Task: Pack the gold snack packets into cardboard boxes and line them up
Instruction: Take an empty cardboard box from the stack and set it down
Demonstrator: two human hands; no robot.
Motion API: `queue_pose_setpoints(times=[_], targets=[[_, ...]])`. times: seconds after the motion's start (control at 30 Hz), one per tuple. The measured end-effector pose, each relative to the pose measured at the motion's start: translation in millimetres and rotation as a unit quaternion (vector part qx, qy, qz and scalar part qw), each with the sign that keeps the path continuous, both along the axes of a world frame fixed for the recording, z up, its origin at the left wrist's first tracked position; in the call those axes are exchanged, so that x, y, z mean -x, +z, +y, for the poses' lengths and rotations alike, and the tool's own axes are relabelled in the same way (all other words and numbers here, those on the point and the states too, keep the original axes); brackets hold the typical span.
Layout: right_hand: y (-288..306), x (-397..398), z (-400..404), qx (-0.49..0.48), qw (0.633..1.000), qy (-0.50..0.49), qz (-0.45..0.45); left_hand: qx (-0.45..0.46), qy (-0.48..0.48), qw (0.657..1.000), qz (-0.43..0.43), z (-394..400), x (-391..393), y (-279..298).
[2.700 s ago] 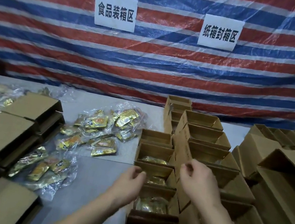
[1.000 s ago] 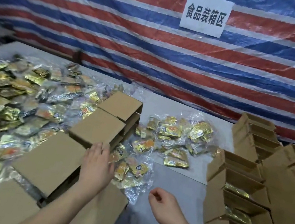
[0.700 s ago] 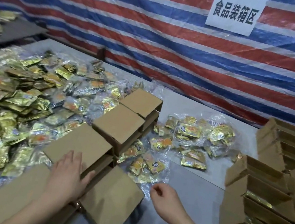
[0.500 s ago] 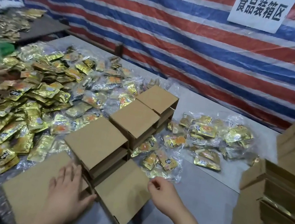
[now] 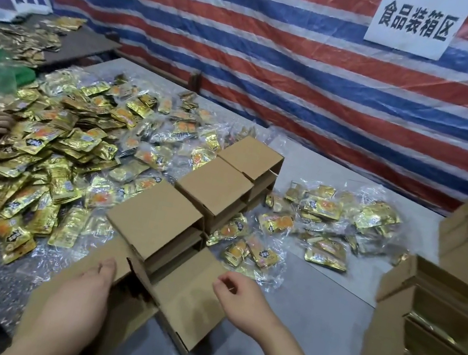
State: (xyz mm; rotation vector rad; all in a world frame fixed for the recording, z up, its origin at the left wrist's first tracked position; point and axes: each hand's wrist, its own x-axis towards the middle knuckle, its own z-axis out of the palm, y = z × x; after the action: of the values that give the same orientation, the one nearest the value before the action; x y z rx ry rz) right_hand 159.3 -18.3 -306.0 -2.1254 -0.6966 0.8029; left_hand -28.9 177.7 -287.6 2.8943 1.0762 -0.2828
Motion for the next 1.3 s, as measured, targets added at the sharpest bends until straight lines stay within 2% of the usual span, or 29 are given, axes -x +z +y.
queue_pose_setpoints(times=[0.13, 0.3, 0.4, 0.53, 0.7, 0.8, 1.07, 1.3], targets=[[32.4, 8.4, -9.1, -0.061, 0.997, 0.018, 0.035, 0.033, -0.071, 0.996, -0.051, -31.6, -17.6, 48.7], [70.5, 12.0, -49.3, -0.116, 0.991, 0.024, 0.057, 0.082, -0.160, 0.983, -0.040, -83.6, -81.5, 73.9], [74.1, 1.2, -88.7, -0.033, 0.999, -0.018, -0.011, 0.100, -0.240, 0.965, -0.044, -117.6, -126.7, 66.7], [53.0, -17.4, -142.9, 0.086, 0.986, -0.128, -0.063, 0.124, -0.327, 0.937, -0.019, -170.6, -175.6, 43.2], [10.1, -25.1, -202.6, 0.134, 0.959, -0.250, -0.024, 0.115, -0.381, 0.917, -0.030, -212.4, -206.2, 4.5], [-12.3, -20.6, -227.7, 0.139, 0.942, -0.306, 0.000, 0.125, -0.359, 0.924, -0.025, -203.7, -206.0, -27.5], [-76.3, -7.7, -226.3, 0.159, 0.919, -0.352, 0.072, 0.270, -0.263, 0.926, -0.029, -191.0, -194.4, -101.2], [-105.0, -18.1, -226.5, 0.195, 0.899, -0.378, 0.100, 0.313, -0.232, 0.915, -0.103, -195.1, -191.3, -127.8]])
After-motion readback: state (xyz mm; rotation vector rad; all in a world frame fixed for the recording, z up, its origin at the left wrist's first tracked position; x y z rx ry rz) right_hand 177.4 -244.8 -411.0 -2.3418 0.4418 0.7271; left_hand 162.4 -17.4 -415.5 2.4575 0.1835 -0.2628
